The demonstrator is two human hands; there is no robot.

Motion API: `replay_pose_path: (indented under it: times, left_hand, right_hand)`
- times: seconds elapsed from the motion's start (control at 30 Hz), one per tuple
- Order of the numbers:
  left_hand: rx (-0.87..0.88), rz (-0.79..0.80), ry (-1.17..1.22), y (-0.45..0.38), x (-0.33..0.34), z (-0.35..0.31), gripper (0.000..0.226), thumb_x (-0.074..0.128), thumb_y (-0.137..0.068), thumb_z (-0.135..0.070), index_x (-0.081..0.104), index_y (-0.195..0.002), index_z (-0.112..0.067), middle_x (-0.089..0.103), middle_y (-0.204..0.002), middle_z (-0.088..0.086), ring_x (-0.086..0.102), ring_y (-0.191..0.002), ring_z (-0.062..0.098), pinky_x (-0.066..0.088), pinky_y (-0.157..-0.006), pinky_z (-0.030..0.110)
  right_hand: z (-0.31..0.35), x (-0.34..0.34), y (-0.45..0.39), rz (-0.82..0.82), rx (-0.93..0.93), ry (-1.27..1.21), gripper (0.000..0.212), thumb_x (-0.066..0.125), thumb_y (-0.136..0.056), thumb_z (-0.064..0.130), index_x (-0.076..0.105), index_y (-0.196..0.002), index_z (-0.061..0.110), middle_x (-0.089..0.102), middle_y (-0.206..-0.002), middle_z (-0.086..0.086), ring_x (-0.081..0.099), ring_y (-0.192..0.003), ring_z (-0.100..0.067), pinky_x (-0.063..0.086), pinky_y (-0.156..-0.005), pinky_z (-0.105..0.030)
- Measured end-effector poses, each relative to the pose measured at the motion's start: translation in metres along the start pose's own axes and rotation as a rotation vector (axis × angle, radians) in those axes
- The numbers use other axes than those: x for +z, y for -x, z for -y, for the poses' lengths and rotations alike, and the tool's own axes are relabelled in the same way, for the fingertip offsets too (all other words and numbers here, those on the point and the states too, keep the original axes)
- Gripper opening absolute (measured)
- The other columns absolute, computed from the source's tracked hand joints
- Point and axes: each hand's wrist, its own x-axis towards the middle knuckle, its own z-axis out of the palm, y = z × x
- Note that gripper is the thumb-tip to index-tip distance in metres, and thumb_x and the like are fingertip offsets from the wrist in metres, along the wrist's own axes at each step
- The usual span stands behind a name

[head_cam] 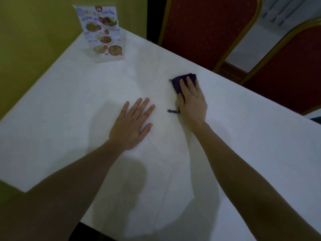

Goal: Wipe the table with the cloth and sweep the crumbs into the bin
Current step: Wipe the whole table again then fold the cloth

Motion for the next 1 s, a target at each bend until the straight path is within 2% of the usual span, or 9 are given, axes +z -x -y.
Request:
replay_pose_path:
  times: [0.17, 0.27, 0.37, 0.53, 0.6, 0.7, 0.77, 0.9, 1.0]
  left_hand:
    - [0.018, 0.041, 0.073, -0.001, -0.006, 0.003, 0.062, 0.02, -0.102, -0.049, 0.017, -0.159, -0.024, 0.011, -0.167, 0.001, 0.007, -0.154, 0.019, 0.007, -0.124, 0.047]
    - [0.006, 0.019, 0.191, 0.01, -0.013, 0.019, 0.061, 0.025, -0.102, -0.048, 0.019, -0.158, -0.025, 0.012, -0.167, -0.001, 0.005, -0.154, 0.016, 0.003, -0.124, 0.041]
    - [-0.143, -0.056, 0.193, 0.04, -0.017, 0.054, 0.06, 0.026, -0.101, -0.045, 0.029, -0.155, -0.02, 0.021, -0.165, 0.005, 0.015, -0.153, 0.022, 0.007, -0.123, 0.043]
    - [-0.428, -0.103, 0.143, 0.11, -0.024, 0.127, 0.063, 0.024, -0.1, -0.047, 0.028, -0.156, -0.019, 0.019, -0.165, 0.006, 0.013, -0.153, 0.025, -0.008, -0.12, 0.032]
    - [-0.482, -0.081, 0.126, 0.133, -0.026, 0.149, 0.064, 0.022, -0.099, -0.049, 0.024, -0.157, -0.021, 0.016, -0.166, 0.005, 0.011, -0.153, 0.024, -0.006, -0.121, 0.036]
    - [-0.466, -0.055, 0.078, 0.149, -0.023, 0.163, 0.065, 0.019, -0.099, -0.05, 0.022, -0.158, -0.022, 0.014, -0.166, 0.004, 0.011, -0.153, 0.024, 0.004, -0.122, 0.047]
    - [-0.474, -0.08, 0.076, 0.15, -0.018, 0.163, 0.063, 0.022, -0.099, -0.049, 0.022, -0.158, -0.024, 0.015, -0.166, 0.002, 0.012, -0.153, 0.022, 0.007, -0.122, 0.048]
    - [-0.464, -0.109, 0.059, 0.151, -0.014, 0.164, 0.062, 0.027, -0.099, -0.046, 0.025, -0.157, -0.022, 0.018, -0.165, 0.004, 0.016, -0.153, 0.023, 0.01, -0.122, 0.047]
    - [-0.448, -0.118, 0.051, 0.151, -0.015, 0.164, 0.061, 0.027, -0.1, -0.045, 0.027, -0.156, -0.02, 0.02, -0.165, 0.006, 0.019, -0.152, 0.025, 0.011, -0.122, 0.048]
  right_hand:
    - [-0.012, -0.014, 0.075, 0.086, -0.197, 0.023, 0.049, 0.03, -0.103, 0.035, 0.037, -0.151, 0.023, 0.032, -0.158, -0.001, 0.018, -0.15, -0.022, 0.023, -0.116, -0.034]
    - [-0.046, -0.03, 0.09, 0.061, -0.116, 0.038, 0.049, 0.033, -0.102, 0.035, 0.04, -0.149, 0.023, 0.032, -0.158, 0.0, 0.021, -0.149, -0.021, 0.029, -0.113, -0.035]
    - [-0.062, -0.033, 0.063, 0.008, 0.015, 0.026, 0.047, 0.038, -0.102, 0.029, 0.041, -0.149, 0.02, 0.035, -0.157, -0.003, 0.023, -0.148, -0.023, 0.034, -0.115, -0.042]
    - [-0.018, -0.009, -0.02, -0.046, 0.189, -0.01, 0.049, 0.034, -0.103, 0.029, 0.035, -0.151, 0.02, 0.028, -0.16, -0.004, 0.015, -0.15, -0.027, 0.025, -0.12, -0.042]
    - [0.015, 0.006, -0.045, -0.032, 0.184, -0.019, 0.05, 0.034, -0.103, 0.029, 0.034, -0.152, 0.021, 0.026, -0.161, -0.003, 0.012, -0.151, -0.027, 0.021, -0.121, -0.04]
    - [0.074, 0.029, -0.062, 0.013, 0.06, -0.008, 0.051, 0.037, -0.101, 0.027, 0.037, -0.151, 0.018, 0.028, -0.16, -0.005, 0.014, -0.15, -0.029, 0.02, -0.121, -0.039]
    - [0.113, 0.044, -0.056, 0.049, -0.037, 0.009, 0.051, 0.04, -0.1, 0.028, 0.039, -0.149, 0.02, 0.031, -0.159, -0.005, 0.016, -0.15, -0.028, 0.021, -0.12, -0.038]
    - [0.169, 0.061, 0.001, 0.048, -0.25, -0.035, 0.048, 0.05, -0.096, 0.023, 0.05, -0.143, 0.019, 0.043, -0.152, -0.006, 0.029, -0.146, -0.03, 0.031, -0.115, -0.037]
    - [0.175, 0.057, 0.06, 0.073, -0.354, -0.063, 0.049, 0.049, -0.094, 0.023, 0.05, -0.143, 0.017, 0.043, -0.152, -0.004, 0.03, -0.146, -0.028, 0.032, -0.116, -0.038]
